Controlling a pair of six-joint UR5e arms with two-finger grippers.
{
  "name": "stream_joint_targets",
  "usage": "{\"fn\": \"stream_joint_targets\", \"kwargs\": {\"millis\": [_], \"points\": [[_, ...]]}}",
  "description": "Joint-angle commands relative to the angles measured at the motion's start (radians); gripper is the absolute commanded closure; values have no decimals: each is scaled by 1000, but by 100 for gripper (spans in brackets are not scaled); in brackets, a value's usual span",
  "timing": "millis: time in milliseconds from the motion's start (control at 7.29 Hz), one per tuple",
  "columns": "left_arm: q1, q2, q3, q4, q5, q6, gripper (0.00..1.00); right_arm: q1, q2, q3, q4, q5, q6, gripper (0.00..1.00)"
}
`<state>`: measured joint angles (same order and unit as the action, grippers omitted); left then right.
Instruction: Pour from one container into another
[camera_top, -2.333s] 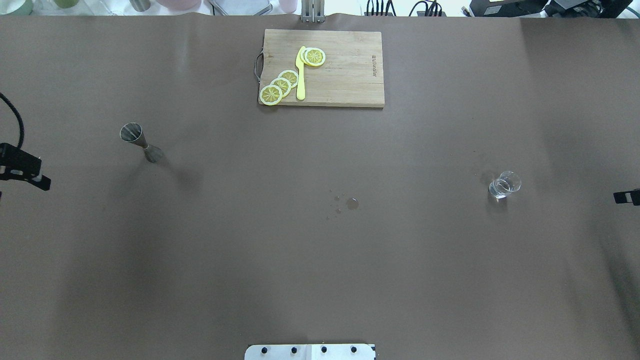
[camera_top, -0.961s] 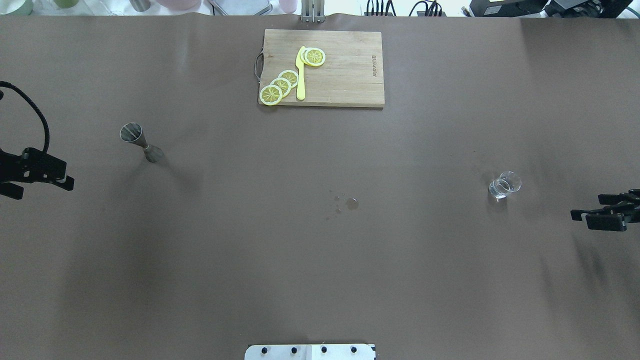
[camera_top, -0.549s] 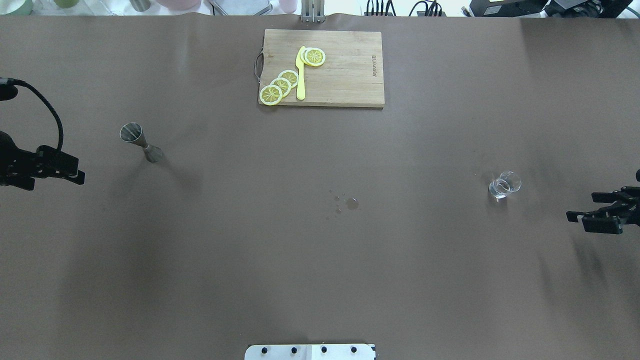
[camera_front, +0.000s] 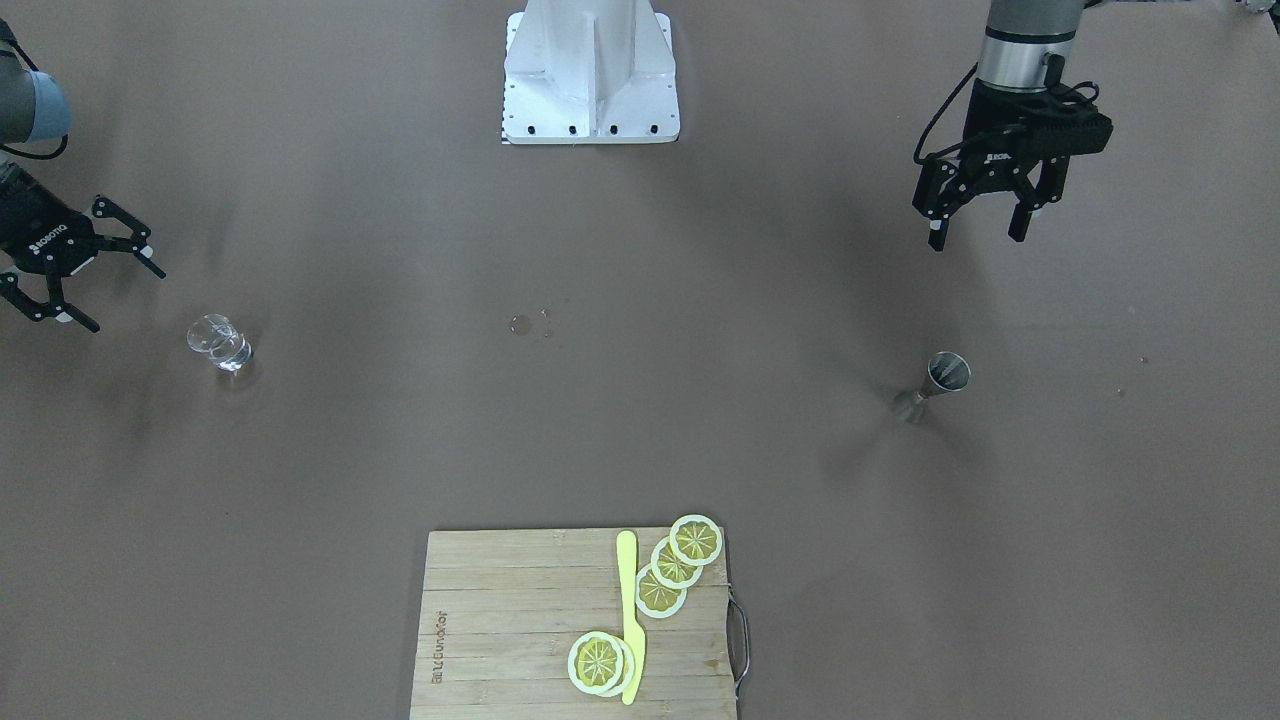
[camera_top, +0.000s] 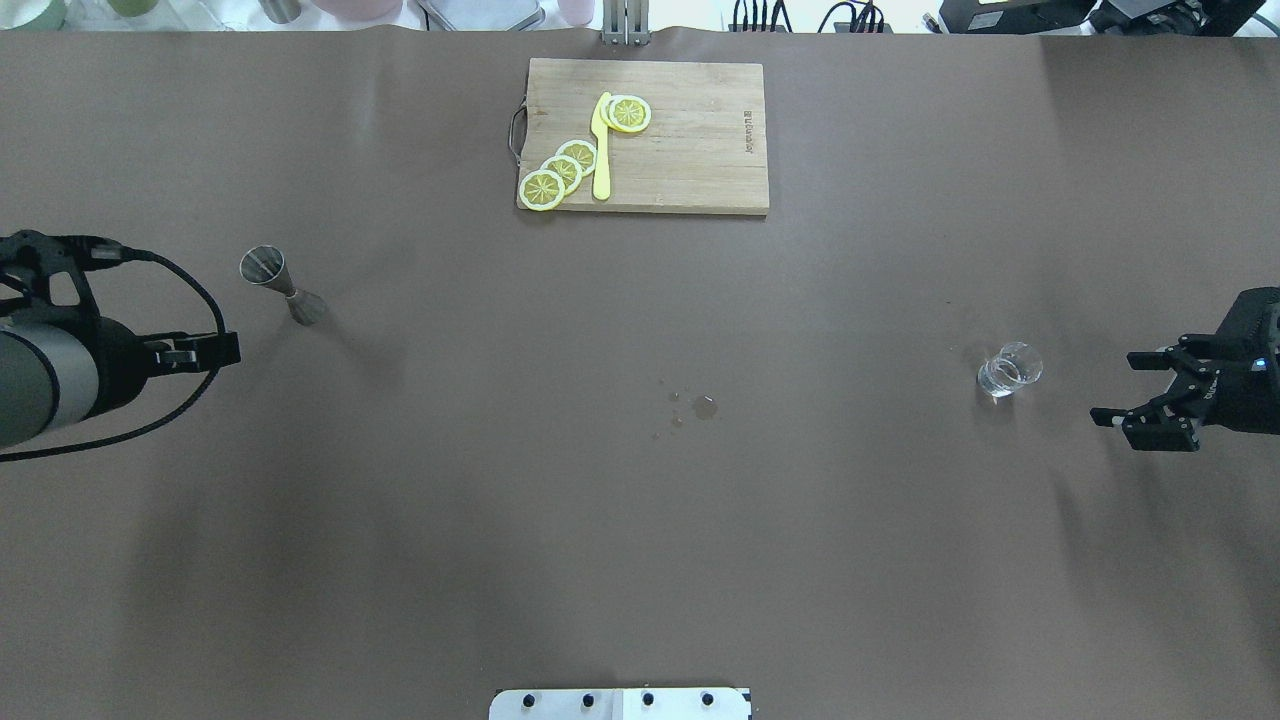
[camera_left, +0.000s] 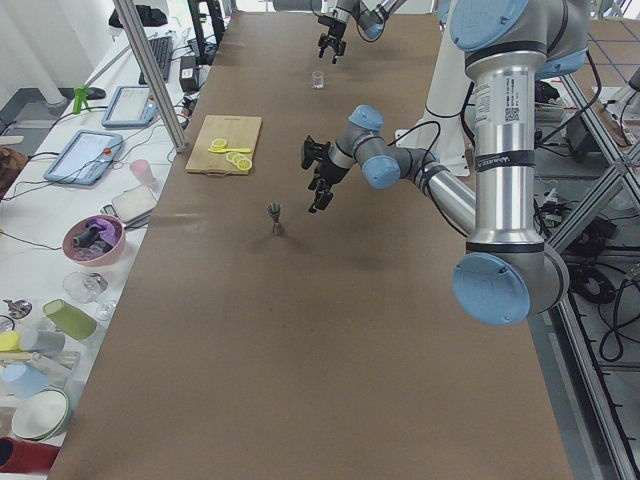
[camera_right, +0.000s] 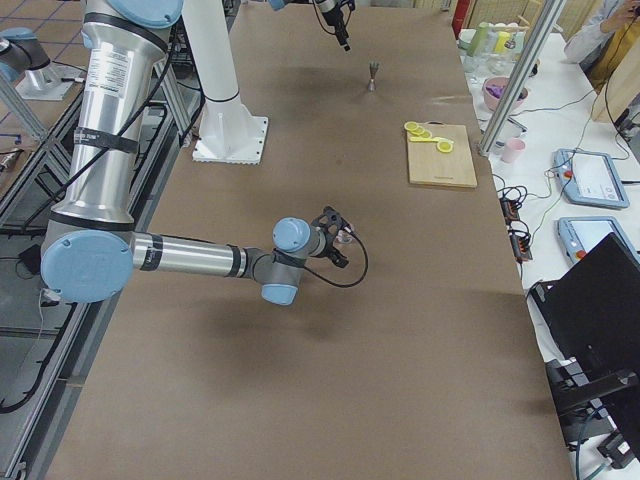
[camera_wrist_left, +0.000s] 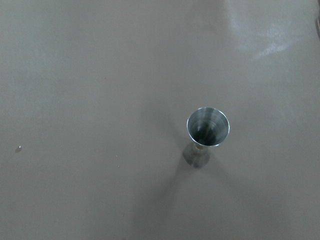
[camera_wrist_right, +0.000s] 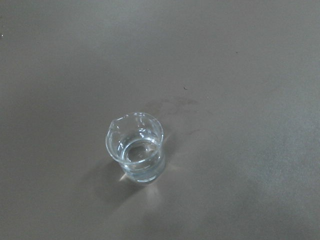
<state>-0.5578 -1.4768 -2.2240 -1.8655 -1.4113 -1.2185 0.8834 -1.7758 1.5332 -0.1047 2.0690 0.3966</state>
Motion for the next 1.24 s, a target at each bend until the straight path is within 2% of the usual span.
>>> {"fn": "stream_joint_targets", "kwargs": {"millis": [0, 137, 275, 412, 549, 686, 1098], "points": [[175, -41, 59, -29, 325, -65, 1, 5, 24, -16, 10, 17, -65, 0], [194, -54, 101, -53, 479, -78, 1, 6, 44, -28, 8, 17, -94, 0], [197, -57, 115, -57, 527, -79, 2, 9, 71, -57, 8, 19, -116, 0], [200, -71, 160, -101, 529, -84, 2, 20, 82, -62, 8, 37, -113, 0], [199, -69, 225, -245, 529, -108, 2, 25, 78, -62, 10, 48, -117, 0], [200, -68, 277, -321, 543, -107, 2, 17, 82, -68, 4, 55, -137, 0], [236, -74, 320, -342, 610, -110, 2, -3, 113, -84, 7, 54, -136, 0]]}}
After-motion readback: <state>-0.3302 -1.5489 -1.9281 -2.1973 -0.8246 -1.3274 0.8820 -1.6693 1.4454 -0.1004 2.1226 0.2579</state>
